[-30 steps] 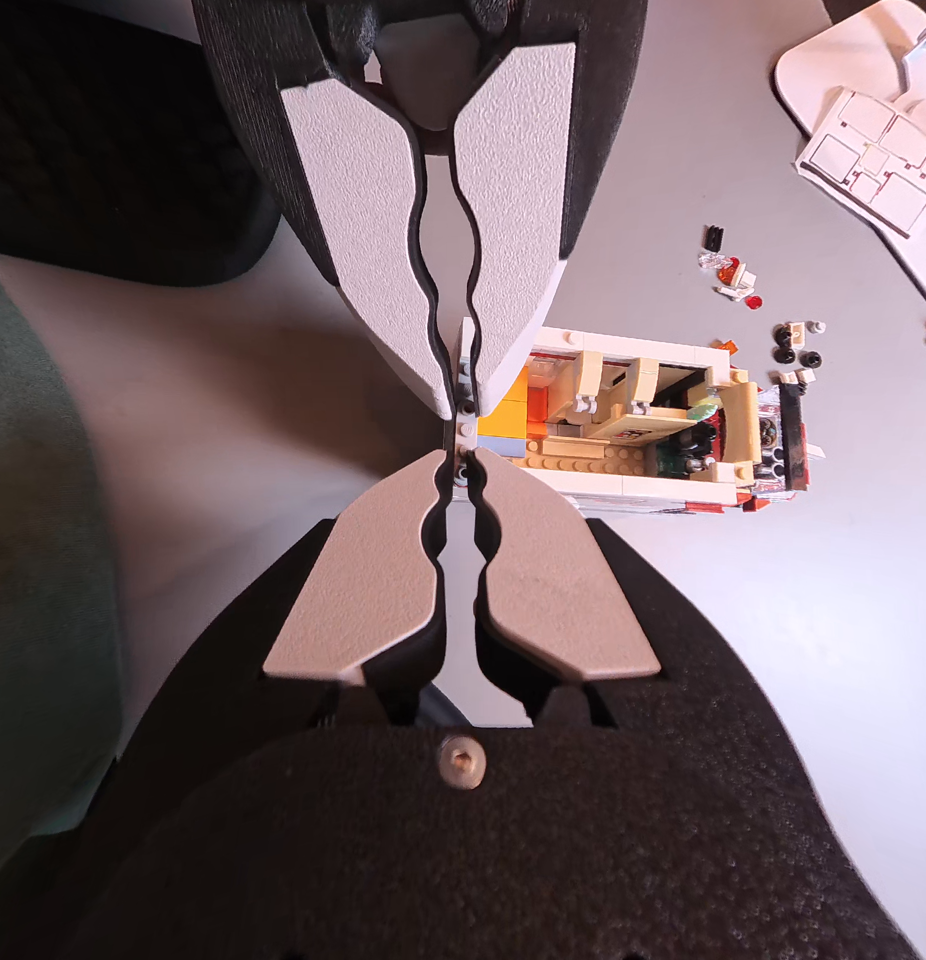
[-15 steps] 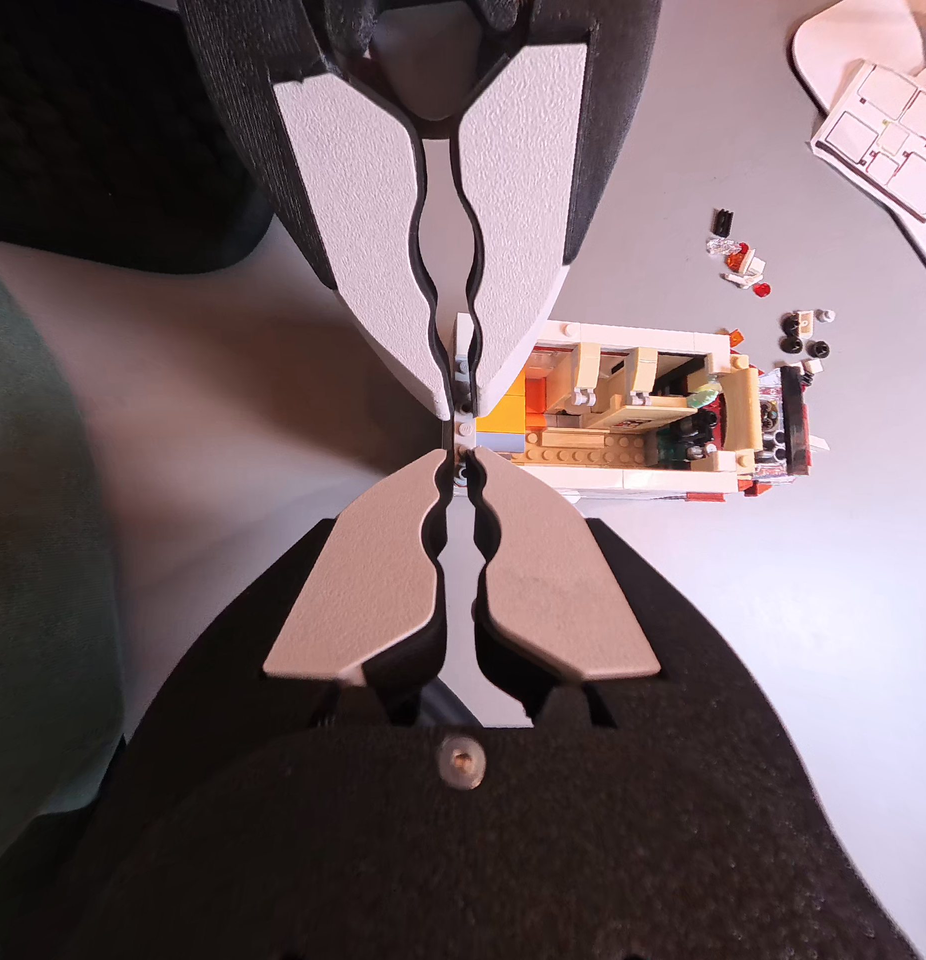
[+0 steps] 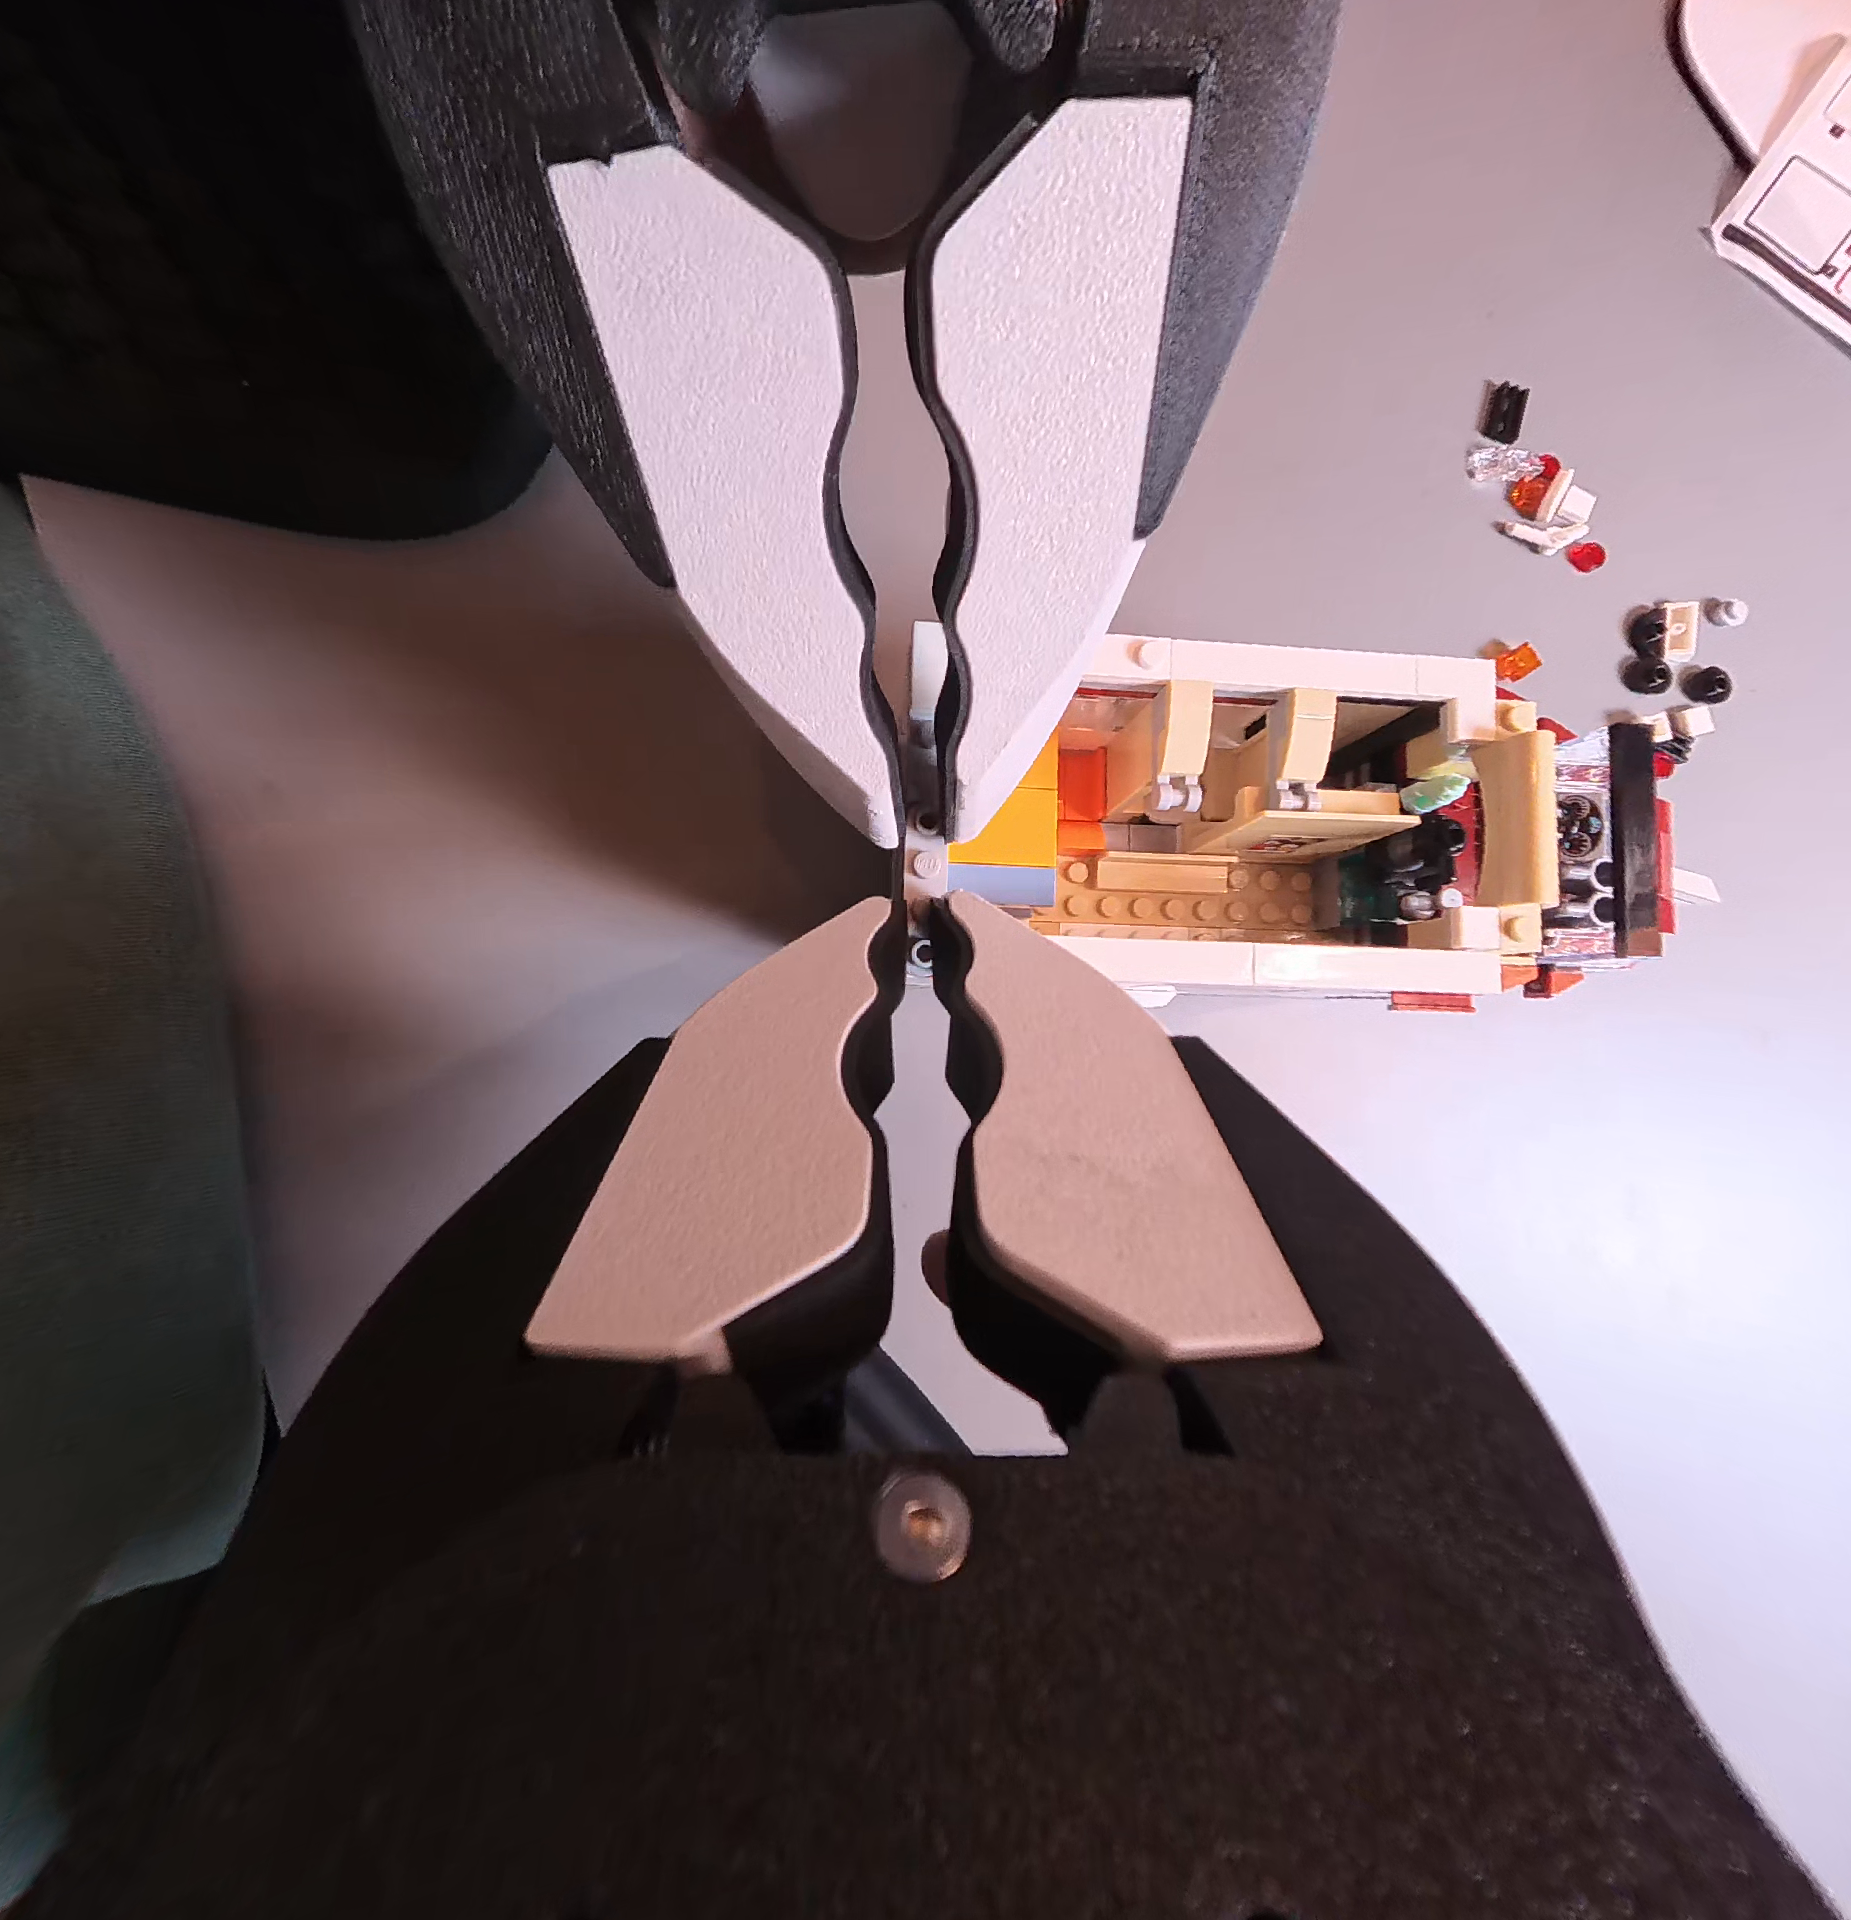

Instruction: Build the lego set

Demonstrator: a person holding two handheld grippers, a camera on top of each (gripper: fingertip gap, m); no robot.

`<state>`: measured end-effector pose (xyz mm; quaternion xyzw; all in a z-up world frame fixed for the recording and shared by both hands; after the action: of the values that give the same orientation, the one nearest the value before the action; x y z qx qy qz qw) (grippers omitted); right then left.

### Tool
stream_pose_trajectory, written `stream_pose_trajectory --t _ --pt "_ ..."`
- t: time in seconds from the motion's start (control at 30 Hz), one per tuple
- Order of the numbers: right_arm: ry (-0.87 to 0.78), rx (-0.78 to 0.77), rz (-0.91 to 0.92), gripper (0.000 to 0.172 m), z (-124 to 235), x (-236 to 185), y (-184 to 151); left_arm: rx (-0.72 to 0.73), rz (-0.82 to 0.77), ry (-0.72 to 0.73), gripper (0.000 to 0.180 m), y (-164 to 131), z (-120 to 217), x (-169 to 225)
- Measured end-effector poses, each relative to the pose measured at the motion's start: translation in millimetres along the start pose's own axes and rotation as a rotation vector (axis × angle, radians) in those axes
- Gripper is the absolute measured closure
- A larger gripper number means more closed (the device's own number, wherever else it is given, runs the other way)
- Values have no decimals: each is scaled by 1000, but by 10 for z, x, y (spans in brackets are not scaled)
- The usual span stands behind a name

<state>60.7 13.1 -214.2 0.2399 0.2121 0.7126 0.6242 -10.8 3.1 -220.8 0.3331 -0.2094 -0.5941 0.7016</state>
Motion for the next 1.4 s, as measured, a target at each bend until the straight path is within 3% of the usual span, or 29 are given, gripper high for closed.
stream_pose_trajectory --t 0.13,0.27,0.5,0.87,1.23,1.4 --pt "-4 38 6 168 -1 -2 -4 32 -49 36 174 -7 11 12" --pt "16 118 -9 158 12 -28 7 115 -12 96 147 -25 142 -6" --pt "-88 137 84 162 13 -51 55 157 141 217 132 -445 162 -97" --pt "-61 6 42 168 -82 -17 101 191 177 231 143 -488 1 -67" --pt "-55 -142 141 168 -101 -16 170 175 215 234 145 -489 -5 -56" --pt "-45 -60 124 168 -106 -11 161 192 217 219 148 -507 0 -69"
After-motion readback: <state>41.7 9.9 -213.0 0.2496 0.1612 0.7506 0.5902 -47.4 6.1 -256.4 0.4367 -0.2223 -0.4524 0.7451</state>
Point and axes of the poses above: each gripper's, where its closed fingertips meet, z back along the fingers, y out of its top, x = y × z across the jaws, the point moved 5 cm from there along z, back along the fingers, and after that the axes turned 1 degree about y, right-handed, at the moved point
